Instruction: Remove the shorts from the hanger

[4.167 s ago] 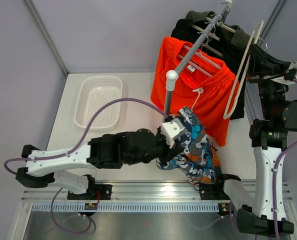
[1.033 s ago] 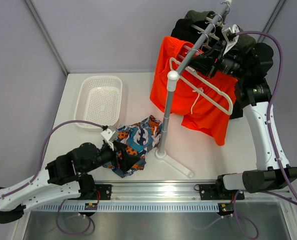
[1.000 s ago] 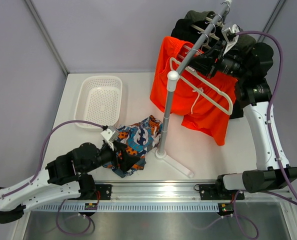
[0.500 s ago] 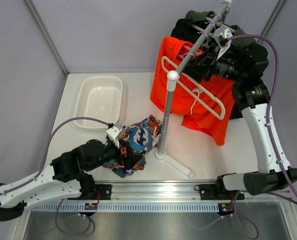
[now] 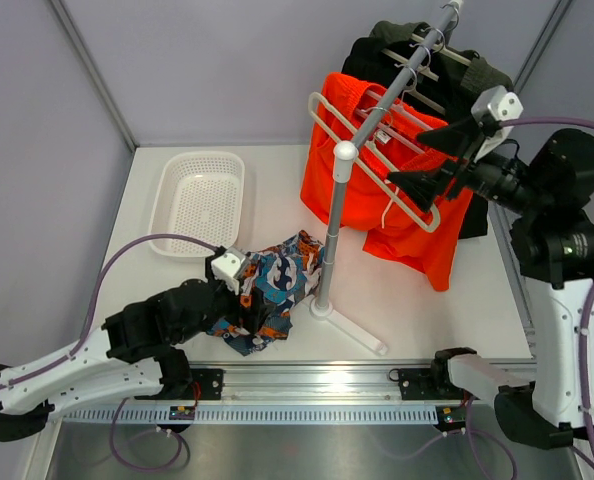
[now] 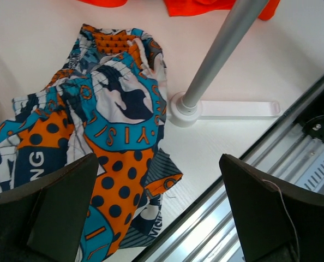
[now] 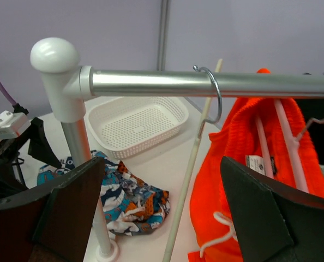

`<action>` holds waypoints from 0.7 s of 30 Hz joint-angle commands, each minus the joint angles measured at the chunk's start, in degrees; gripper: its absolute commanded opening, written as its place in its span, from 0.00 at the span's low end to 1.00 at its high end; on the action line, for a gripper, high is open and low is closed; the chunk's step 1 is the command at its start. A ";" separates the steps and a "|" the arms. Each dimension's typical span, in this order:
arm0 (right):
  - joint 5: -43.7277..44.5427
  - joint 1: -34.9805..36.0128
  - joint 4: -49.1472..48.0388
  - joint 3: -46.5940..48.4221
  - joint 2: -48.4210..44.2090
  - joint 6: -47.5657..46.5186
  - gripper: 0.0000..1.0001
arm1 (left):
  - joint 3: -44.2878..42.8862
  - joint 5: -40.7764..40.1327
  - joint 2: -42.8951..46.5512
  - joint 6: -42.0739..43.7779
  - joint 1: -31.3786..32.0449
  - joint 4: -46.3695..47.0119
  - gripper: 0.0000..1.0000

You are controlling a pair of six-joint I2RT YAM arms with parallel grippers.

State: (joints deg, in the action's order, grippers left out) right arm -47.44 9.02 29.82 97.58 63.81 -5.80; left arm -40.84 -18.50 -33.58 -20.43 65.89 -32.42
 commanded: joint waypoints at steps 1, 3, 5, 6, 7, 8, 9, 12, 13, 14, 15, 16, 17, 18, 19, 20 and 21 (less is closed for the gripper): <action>3.76 -3.38 10.76 4.01 -3.51 -5.35 0.97 | -3.72 -5.39 -0.51 1.79 -0.23 -1.93 0.99; 4.29 -6.01 16.21 4.20 -6.31 -8.07 0.99 | -5.99 -6.54 -2.88 1.62 -0.23 -4.48 0.99; 3.67 -10.93 18.86 1.57 -9.21 -9.92 1.00 | -7.67 -7.60 -5.08 0.83 -0.32 -6.32 0.99; 4.02 -11.56 20.87 0.17 -12.36 -11.76 1.00 | -8.63 -7.95 -8.05 0.48 -0.50 -7.03 0.99; 4.72 -12.00 21.67 -3.24 -13.96 -12.38 1.00 | -10.73 -8.30 -9.90 -0.13 -0.93 -8.43 0.99; 5.16 -12.00 22.29 -5.19 -15.63 -12.91 1.00 | -11.71 -8.30 -11.75 -0.32 -2.15 -9.05 0.99; 5.43 -12.00 23.51 -6.77 -18.43 -13.53 0.99 | -12.59 -7.87 -16.12 -0.49 -3.12 -9.76 0.99; 6.66 -12.00 26.24 -12.66 -22.40 -14.14 0.99 | -14.79 -4.62 -24.56 -0.40 -6.82 -11.08 0.99; 7.01 -12.00 26.69 -13.63 -23.20 -14.15 0.99 | -14.80 -4.00 -26.17 0.03 -7.26 -10.91 0.99; 7.71 -12.00 27.04 -14.60 -23.81 -14.06 1.00 | -14.19 -2.00 -27.66 0.30 -8.05 -10.04 0.99; 7.80 -11.92 27.65 -15.57 -25.13 -14.06 0.99 | -13.74 -0.85 -29.07 0.47 -8.58 -9.33 0.99; 7.89 -12.00 27.83 -17.49 -25.66 -13.97 1.00 | -13.22 1.25 -31.34 1.00 -9.02 -8.54 0.99; 7.89 -12.00 28.01 -18.64 -26.19 -13.89 1.00 | -12.26 2.15 -32.76 1.26 -9.81 -6.71 0.99; 7.89 -12.00 27.75 -19.70 -27.24 -13.62 0.99 | -11.81 2.76 -33.91 1.53 -10.16 -5.82 0.99; 8.06 -12.00 27.57 -21.62 -27.77 -13.36 0.99 | -11.46 2.94 -36.44 2.05 -10.25 -5.02 0.99; 7.89 -12.00 27.05 -22.51 -28.91 -12.75 0.99 | -10.85 3.12 -37.68 2.40 -10.43 -3.28 0.99; 7.72 -12.00 26.69 -24.00 -29.44 -12.39 0.99 | -10.67 3.30 -38.91 2.67 -10.52 -2.39 0.99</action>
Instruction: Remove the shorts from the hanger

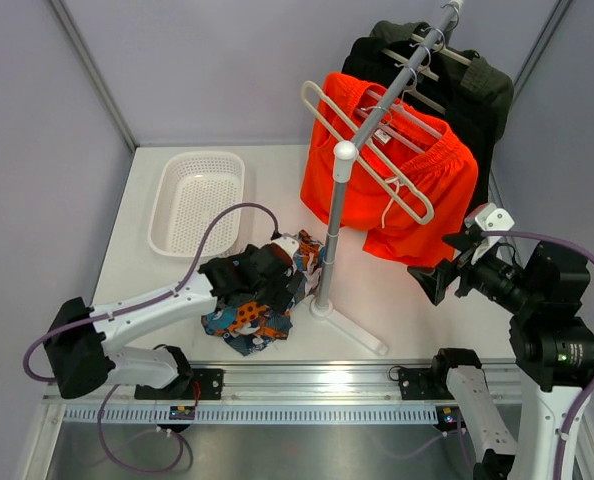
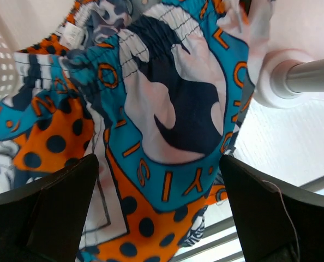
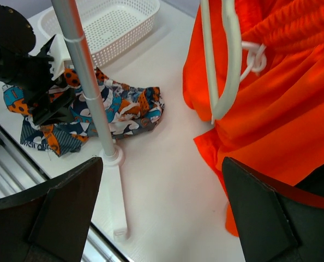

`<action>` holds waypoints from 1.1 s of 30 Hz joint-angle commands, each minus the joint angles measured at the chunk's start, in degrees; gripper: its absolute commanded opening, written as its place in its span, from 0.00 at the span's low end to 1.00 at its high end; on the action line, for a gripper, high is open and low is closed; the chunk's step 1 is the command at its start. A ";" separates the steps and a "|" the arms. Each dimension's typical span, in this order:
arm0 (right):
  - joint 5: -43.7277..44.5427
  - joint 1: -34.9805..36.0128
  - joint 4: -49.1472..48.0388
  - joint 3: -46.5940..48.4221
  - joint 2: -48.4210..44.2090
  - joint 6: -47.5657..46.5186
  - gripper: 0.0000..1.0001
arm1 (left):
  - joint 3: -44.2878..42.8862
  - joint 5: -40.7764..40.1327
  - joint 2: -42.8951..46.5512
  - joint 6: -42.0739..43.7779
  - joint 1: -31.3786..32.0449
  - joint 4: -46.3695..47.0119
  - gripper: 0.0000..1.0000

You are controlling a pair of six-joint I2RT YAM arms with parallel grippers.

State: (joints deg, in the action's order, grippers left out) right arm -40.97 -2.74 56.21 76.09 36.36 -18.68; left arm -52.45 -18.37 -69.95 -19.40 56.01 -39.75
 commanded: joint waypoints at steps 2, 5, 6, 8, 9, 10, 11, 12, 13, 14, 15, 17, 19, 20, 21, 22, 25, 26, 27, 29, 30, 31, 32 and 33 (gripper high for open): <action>-0.24 -0.25 -0.39 -3.84 -3.04 1.44 0.99 | 1.21 3.52 -6.57 1.91 -0.64 6.69 0.98; -3.40 -0.25 -1.27 -7.00 -4.80 3.55 0.99 | 1.82 2.64 -11.32 2.26 -0.64 7.66 0.94; -4.20 -0.25 -1.71 -9.28 -5.68 4.26 1.00 | 2.43 2.29 -12.13 2.26 -0.64 7.84 0.89; -5.78 -0.25 -3.28 -12.18 -6.38 4.88 0.99 | 2.96 1.06 -13.45 2.08 -0.64 8.02 0.82; -6.40 -0.25 -3.99 -15.24 -7.35 4.96 1.00 | 3.14 0.80 -13.98 2.08 -0.64 8.19 0.68; -7.27 -0.33 -4.87 -16.49 -8.14 5.05 0.99 | 3.05 0.18 -14.07 1.74 -0.64 8.11 0.57; -7.46 -0.25 -6.01 -17.81 -8.84 4.88 0.99 | 2.70 -0.08 -14.16 1.47 -0.64 7.85 0.46; -7.46 -0.33 -6.54 -19.48 -10.33 4.44 1.00 | 2.35 -0.35 -13.72 1.38 -0.64 7.49 0.26; -7.11 -0.33 -6.63 -20.02 -10.95 4.35 0.99 | 1.30 -1.22 -13.11 0.95 -0.64 6.53 0.18; -7.02 -0.33 -6.55 -20.37 -11.48 4.09 1.00 | 0.68 -1.49 -12.32 0.68 -0.64 5.83 0.13; -7.02 -0.33 -6.46 -20.81 -12.27 4.00 1.00 | -0.02 -1.58 -11.44 0.50 -0.64 5.04 0.10; -7.11 -0.33 -6.89 -21.34 -13.06 3.82 0.99 | -2.64 -2.28 -7.32 -0.46 -0.64 2.05 0.04; -6.76 -0.33 -7.51 -22.22 -14.56 4.17 1.00 | -4.41 -3.59 -1.72 -1.25 -0.64 -0.75 0.02; -6.67 -0.33 -8.04 -22.57 -15.43 4.44 0.99 | -6.59 -4.21 0.32 -1.52 -0.72 -1.47 0.01; -6.58 -0.33 -8.22 -23.09 -15.88 4.44 1.00 | -7.66 -4.74 2.17 -1.95 -0.81 -2.17 0.00; -6.32 -0.33 -8.56 -23.36 -16.14 4.61 1.00 | -8.98 -5.09 5.67 -2.05 -1.16 -2.79 0.00; -5.79 -0.33 -9.53 -24.50 -17.63 4.79 0.99 | -14.86 -5.18 10.08 -1.52 -4.58 -3.23 0.00; -5.61 -0.33 -9.62 -24.94 -18.16 4.88 0.99 | -18.10 -5.44 10.36 -1.26 -5.46 -3.32 0.00; -5.44 -0.33 -9.80 -25.12 -18.43 4.88 1.00 | -19.70 -5.80 10.54 -0.56 -6.52 -3.23 0.00; -4.56 -0.33 -10.23 -25.47 -18.95 5.49 0.99 | -22.34 -8.25 10.54 -0.12 -10.12 -2.18 0.00; -4.21 -0.33 -10.50 -26.08 -19.74 6.10 1.00 | -24.09 -8.61 10.63 0.15 -11.70 0.09 0.00; -3.68 -0.33 -10.76 -26.26 -19.92 6.28 1.00 | -24.98 -7.65 10.63 0.50 -15.45 1.33 0.00; -3.50 -0.33 -10.85 -26.35 -20.27 6.37 0.99 | -26.20 -6.95 10.45 0.68 -17.49 2.21 0.00; -3.33 -0.33 -10.85 -26.35 -20.45 6.46 1.00 | -27.78 -6.33 9.41 0.59 -19.77 2.74 0.00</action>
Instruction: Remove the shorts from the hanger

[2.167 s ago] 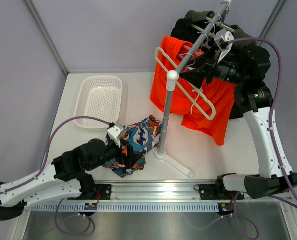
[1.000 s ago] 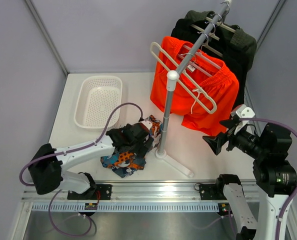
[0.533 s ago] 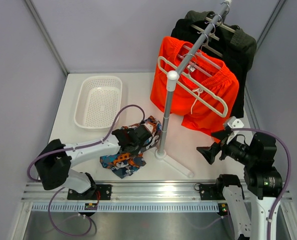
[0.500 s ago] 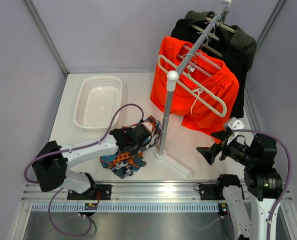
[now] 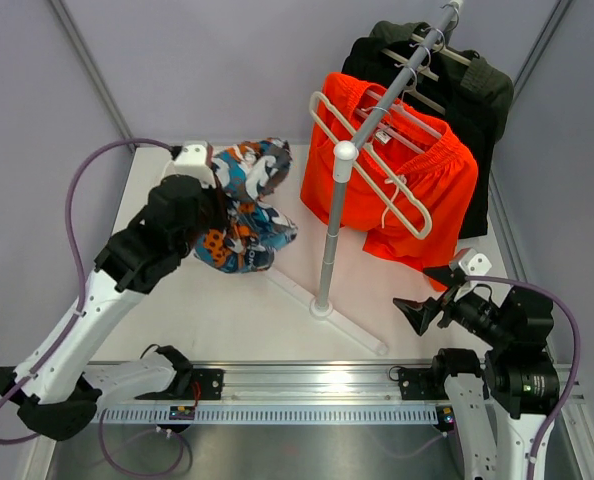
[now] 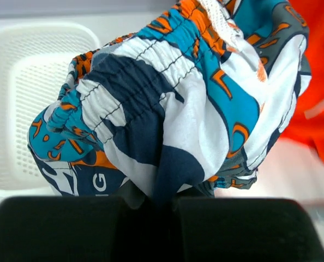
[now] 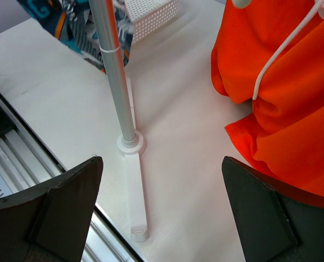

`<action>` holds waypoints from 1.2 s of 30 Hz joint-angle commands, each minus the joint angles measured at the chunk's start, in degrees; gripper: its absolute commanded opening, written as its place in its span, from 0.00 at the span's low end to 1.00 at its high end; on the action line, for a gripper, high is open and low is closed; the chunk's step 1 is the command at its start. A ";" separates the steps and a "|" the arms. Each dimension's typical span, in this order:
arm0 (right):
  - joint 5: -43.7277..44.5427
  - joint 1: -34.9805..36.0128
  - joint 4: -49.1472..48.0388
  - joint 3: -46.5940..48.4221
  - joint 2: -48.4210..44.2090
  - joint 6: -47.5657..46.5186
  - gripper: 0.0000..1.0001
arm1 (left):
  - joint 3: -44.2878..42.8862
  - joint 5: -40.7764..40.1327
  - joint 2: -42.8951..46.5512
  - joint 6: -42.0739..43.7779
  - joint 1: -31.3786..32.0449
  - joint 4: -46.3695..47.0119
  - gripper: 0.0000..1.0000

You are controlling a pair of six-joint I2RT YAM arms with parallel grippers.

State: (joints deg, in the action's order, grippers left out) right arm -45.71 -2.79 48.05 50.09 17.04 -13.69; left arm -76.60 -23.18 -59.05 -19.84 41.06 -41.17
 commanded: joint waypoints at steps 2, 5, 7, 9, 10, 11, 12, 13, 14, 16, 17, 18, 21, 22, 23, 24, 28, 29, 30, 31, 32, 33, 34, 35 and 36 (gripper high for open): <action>1.51 -0.29 -2.70 -0.51 -1.57 1.48 1.00 | -8.82 -1.43 -3.08 1.46 -10.28 5.83 0.00; 1.59 -0.29 -2.96 -0.69 -2.44 1.65 0.99 | -12.52 -3.27 -5.63 1.90 -15.12 11.01 0.00; 1.59 -0.29 -3.05 -0.78 -2.97 1.74 1.00 | -13.92 -5.72 -7.39 3.31 -16.70 15.39 0.00; 1.59 -0.29 -3.05 -0.87 -3.59 1.74 1.00 | -16.03 -6.79 -8.71 5.67 -17.50 19.43 0.00; 1.59 -0.29 -2.97 -0.87 -3.85 1.74 0.99 | -16.74 -7.57 -10.28 6.90 -17.68 20.59 0.00; 1.59 -0.29 -3.05 -0.87 -4.03 1.74 0.99 | -18.13 -8.45 -11.17 8.05 -17.68 21.56 0.00; 1.51 -0.29 -3.05 -0.87 -4.03 1.74 0.99 | -18.50 -10.03 -11.96 10.32 -17.68 23.57 0.00; 1.50 -0.29 -3.05 -0.87 -4.12 1.74 0.99 | -18.67 -10.91 -13.45 11.47 -18.11 24.63 0.00; 1.50 -0.29 -3.05 -0.87 -4.12 1.74 0.99 | -18.76 -11.71 -14.33 12.62 -18.29 25.43 0.00; 1.33 -0.29 -2.97 -0.95 -4.20 1.74 0.99 | -17.45 -12.67 -16.26 15.52 -19.26 28.06 0.00; 1.33 -0.29 -2.96 -0.95 -4.47 1.74 0.99 | -16.84 -12.68 -16.80 16.05 -19.70 28.51 0.00; 1.42 -0.29 -2.96 -0.95 -4.56 1.74 1.00 | -15.00 -12.77 -17.41 16.93 -19.96 29.12 0.00; 1.42 -0.29 -2.88 -1.04 -5.08 1.74 0.99 | -10.52 -13.03 -17.86 17.20 -20.93 30.88 0.00; 1.50 -0.29 -2.88 -1.04 -5.17 1.74 1.00 | -6.50 -13.29 -17.60 17.20 -21.19 31.75 0.00; 1.42 -0.29 -2.88 -1.04 -5.26 1.74 0.99 | -4.46 -13.12 -17.33 17.20 -21.37 32.63 0.00; 1.50 -0.29 -2.96 -1.04 -5.26 1.83 1.00 | -2.61 -12.34 -16.81 17.29 -21.63 33.60 0.00; 1.94 -0.29 -3.14 -1.04 -5.00 2.00 0.99 | 1.80 -6.01 -18.38 15.71 -23.21 28.97 0.03; 1.94 -0.29 -3.14 -1.04 -4.82 2.00 0.99 | 2.15 -4.70 -18.73 15.01 -23.56 27.73 0.03; 2.03 -0.29 -3.14 -1.04 -4.91 2.00 0.99 | 2.85 -0.85 -19.08 13.70 -24.53 26.33 0.04; 2.12 -0.29 -3.14 -1.13 -4.91 2.00 1.00 | 3.73 0.66 -19.09 13.25 -24.97 25.97 0.06; 2.12 -0.29 -3.14 -1.04 -5.00 2.18 1.00 | 5.56 1.90 -19.09 12.72 -25.41 25.70 0.08; 2.29 -0.29 -3.14 -1.04 -5.00 2.09 1.00 | 6.45 3.39 -19.00 11.50 -25.85 25.00 0.12; 2.47 -0.29 -2.97 -0.96 -5.00 2.18 0.99 | 7.33 6.88 -19.09 10.96 -27.07 24.65 0.20; 2.56 -0.29 -2.88 -0.87 -4.91 2.18 1.00 | 8.38 8.57 -19.44 10.35 -27.78 23.95 0.26; 2.73 -0.29 -2.79 -0.69 -4.65 2.27 1.00 | 8.66 11.98 -19.79 8.69 -28.57 22.37 0.33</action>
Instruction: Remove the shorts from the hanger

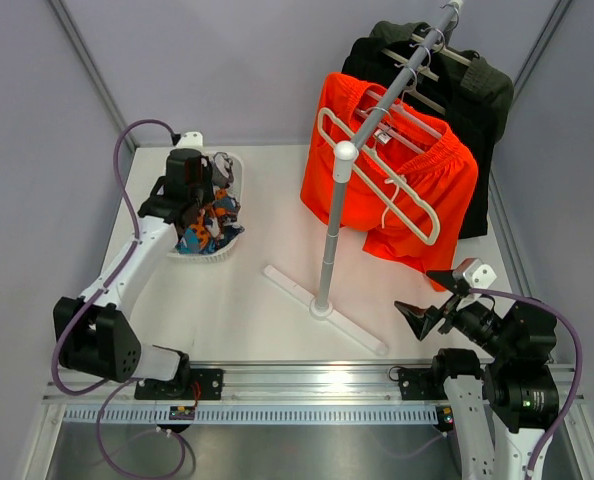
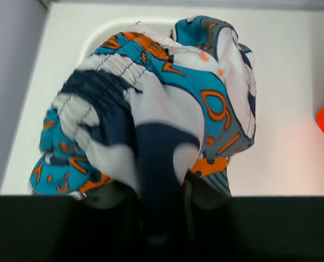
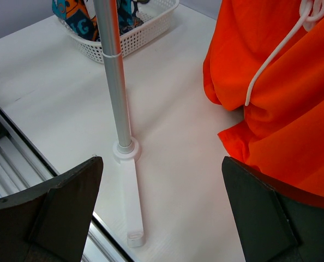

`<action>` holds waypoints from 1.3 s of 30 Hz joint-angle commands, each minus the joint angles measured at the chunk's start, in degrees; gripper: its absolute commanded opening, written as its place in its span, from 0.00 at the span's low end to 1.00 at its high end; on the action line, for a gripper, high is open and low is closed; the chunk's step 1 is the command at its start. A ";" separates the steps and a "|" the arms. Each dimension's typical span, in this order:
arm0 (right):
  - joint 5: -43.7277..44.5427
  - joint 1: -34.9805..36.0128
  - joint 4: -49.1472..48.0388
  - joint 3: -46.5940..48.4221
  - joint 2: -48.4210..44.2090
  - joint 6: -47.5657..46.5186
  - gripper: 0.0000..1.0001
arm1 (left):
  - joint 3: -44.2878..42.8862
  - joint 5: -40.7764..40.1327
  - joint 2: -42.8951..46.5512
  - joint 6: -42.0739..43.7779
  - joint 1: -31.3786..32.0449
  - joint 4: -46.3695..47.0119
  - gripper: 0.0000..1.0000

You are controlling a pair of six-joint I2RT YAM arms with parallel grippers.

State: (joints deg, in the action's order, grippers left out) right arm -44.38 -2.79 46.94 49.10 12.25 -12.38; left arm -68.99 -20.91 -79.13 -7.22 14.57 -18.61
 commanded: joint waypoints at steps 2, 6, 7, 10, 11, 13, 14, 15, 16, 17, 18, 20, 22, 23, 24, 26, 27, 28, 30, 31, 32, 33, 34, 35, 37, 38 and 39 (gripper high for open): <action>1.58 -0.20 -1.41 0.55 0.58 0.96 0.99 | 1.05 14.55 -2.41 -5.08 -5.24 -2.21 0.56; 2.10 -0.29 -1.24 1.52 1.98 1.04 1.00 | -3.15 25.54 -8.22 -6.75 -9.55 -9.07 0.74; 2.11 -0.29 -0.80 1.87 2.34 1.04 1.00 | -3.69 26.26 -8.67 -6.66 -10.08 -9.42 0.76; 2.11 -0.29 -0.27 3.28 3.83 1.31 0.99 | -5.01 27.06 -6.92 -6.75 -10.09 -8.46 0.86; 2.37 -0.29 -0.09 4.33 4.96 1.48 0.99 | -5.36 27.06 -4.74 -6.75 -10.09 -7.33 0.87; 3.86 -0.29 0.34 5.91 6.37 2.53 1.00 | -6.06 27.50 -1.83 -7.10 -10.00 -6.01 0.90; 4.91 -0.29 0.70 8.09 8.30 3.23 0.99 | -6.24 27.93 -0.42 -7.45 -10.00 -4.35 0.91; 6.74 -0.29 1.22 9.59 9.53 3.68 0.99 | -6.16 28.29 2.90 -7.72 -9.91 -3.63 0.92; 7.55 -0.29 2.71 11.09 10.76 4.20 1.00 | -6.07 28.38 4.58 -8.15 -9.91 -2.84 0.94; 8.51 -0.29 3.33 14.15 13.39 4.90 1.00 | -5.37 28.64 6.25 -8.33 -9.91 -1.09 0.94; 10.09 -0.29 4.03 15.83 14.72 5.35 0.99 | -4.84 29.25 7.84 -8.42 -9.82 -0.55 0.94; 10.45 -0.29 6.40 20.65 18.14 5.61 1.00 | -3.44 29.08 11.88 -8.95 -9.73 -0.37 0.95; 11.33 -0.29 7.98 23.66 19.65 5.96 0.99 | -2.12 29.86 15.48 -9.21 -9.73 -0.72 0.95; 11.59 -0.29 8.52 27.07 21.13 5.97 1.00 | -0.28 30.31 16.63 -9.56 -9.73 -0.72 0.95; 11.86 -0.29 10.00 29.01 21.93 5.88 0.99 | 0.95 31.62 17.77 -9.91 -9.73 -0.55 0.95; 12.12 -0.29 11.76 34.62 24.21 5.27 0.99 | 3.76 33.38 21.28 -10.96 -9.73 0.93 0.95; 11.95 -0.29 13.95 36.57 26.05 4.04 1.00 | 6.47 34.78 22.34 -11.23 -9.73 1.21 0.95; 11.60 -0.29 15.45 38.24 26.07 2.99 0.99 | 7.55 35.58 23.23 -11.32 -9.73 1.38 0.95; 11.25 -0.29 18.53 43.26 28.96 0.79 0.99 | 9.48 37.51 25.77 -11.32 -9.73 1.21 0.95; 11.25 -0.29 20.80 44.32 29.84 -1.92 0.99 | 10.79 38.13 26.48 -11.41 -9.73 0.86 0.95; 11.85 -0.29 21.35 46.07 30.02 -2.99 0.99 | 11.42 38.83 28.05 -11.24 -9.73 0.25 0.95; 12.38 -0.29 22.75 46.78 30.20 -5.96 0.99 | 12.38 40.23 28.85 -11.15 -9.73 -0.19 0.95; 12.39 -0.29 23.28 47.57 30.29 -7.12 1.00 | 12.82 40.76 29.56 -11.15 -9.73 -0.72 0.95; 12.65 -0.29 23.72 49.32 30.81 -8.09 1.00 | 13.26 41.38 30.43 -11.15 -9.73 -1.51 0.95; 13.35 -0.29 23.29 52.65 32.65 -10.71 1.00 | 14.93 43.49 33.33 -11.23 -9.73 -1.95 0.95; 13.36 -0.29 22.68 53.63 33.71 -11.43 0.99 | 15.29 44.28 34.30 -11.32 -9.73 -2.39 0.95; 12.83 -0.29 21.89 54.86 35.11 -13.35 1.00 | 15.73 46.72 35.87 -11.23 -9.73 -2.48 0.95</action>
State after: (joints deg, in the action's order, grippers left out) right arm -32.80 -2.79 68.20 100.09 43.40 -19.22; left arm -53.80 18.55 -47.83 -18.00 4.67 -21.96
